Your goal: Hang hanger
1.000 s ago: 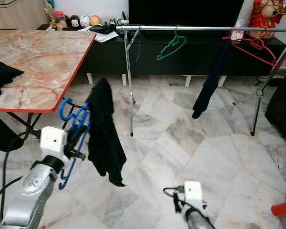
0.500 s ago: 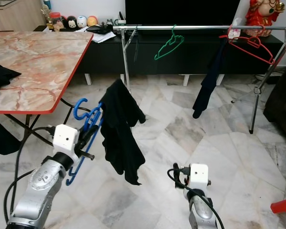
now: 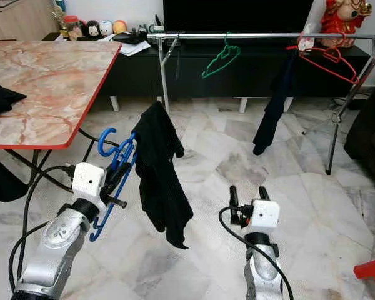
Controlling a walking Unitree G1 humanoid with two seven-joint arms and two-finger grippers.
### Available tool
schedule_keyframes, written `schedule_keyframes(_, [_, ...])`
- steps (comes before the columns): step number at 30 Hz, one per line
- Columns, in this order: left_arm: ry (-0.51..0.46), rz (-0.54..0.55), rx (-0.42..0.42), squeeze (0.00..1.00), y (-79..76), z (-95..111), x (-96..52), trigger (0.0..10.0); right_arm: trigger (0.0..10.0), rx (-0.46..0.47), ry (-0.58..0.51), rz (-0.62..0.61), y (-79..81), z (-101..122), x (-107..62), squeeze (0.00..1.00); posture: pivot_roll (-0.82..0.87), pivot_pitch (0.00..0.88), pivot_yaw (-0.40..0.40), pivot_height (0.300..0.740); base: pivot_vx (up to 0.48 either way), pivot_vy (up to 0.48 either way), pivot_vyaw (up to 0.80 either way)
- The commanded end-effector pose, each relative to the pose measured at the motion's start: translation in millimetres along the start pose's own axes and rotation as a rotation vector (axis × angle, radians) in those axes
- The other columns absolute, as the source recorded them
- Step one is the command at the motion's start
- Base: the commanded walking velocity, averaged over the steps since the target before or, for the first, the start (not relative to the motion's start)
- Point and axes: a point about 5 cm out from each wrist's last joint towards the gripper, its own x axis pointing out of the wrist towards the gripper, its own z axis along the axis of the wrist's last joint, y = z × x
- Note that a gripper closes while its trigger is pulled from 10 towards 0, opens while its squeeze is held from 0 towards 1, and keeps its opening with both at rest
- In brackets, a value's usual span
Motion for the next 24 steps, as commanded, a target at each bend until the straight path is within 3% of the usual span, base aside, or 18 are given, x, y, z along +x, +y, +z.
schedule_keyframes(1, [-0.079,-0.002,0.028,0.00,-0.2,14.4,6.9,10.0,0.0,-0.002,-0.022,-0.011,-2.2,6.0,0.4,0.00,0.01,0.000,-0.012,0.740,0.000,0.000,0.00])
schedule_keyframes(12, [-0.084,-0.008,0.019,0.00,-5.4,12.9,8.6,10.0,0.0,-0.015,-0.022,-0.008,-6.5,9.8,-6.9,0.00,0.01,0.000,-0.021,0.740,0.000,0.000,0.00])
schedule_keyframes(18, [-0.087,0.004,0.021,0.00,-2.7,13.3,8.0,10.0,0.0,-0.025,-0.011,0.013,-2.2,13.9,-1.7,0.00,0.01,0.000,-0.026,0.740,0.000,0.000,0.00])
schedule_keyframes(19, [-0.086,0.004,0.022,0.00,-2.7,12.9,7.5,10.0,10.0,-0.044,0.005,0.045,0.6,14.4,1.6,0.00,0.01,0.000,-0.027,0.740,0.000,0.000,0.00])
schedule_keyframes(24, [-0.086,0.002,0.021,0.00,-3.9,12.2,7.1,10.0,10.0,-0.068,-0.001,0.125,5.7,20.4,6.3,0.00,0.01,0.000,-0.029,0.740,0.000,0.000,0.00])
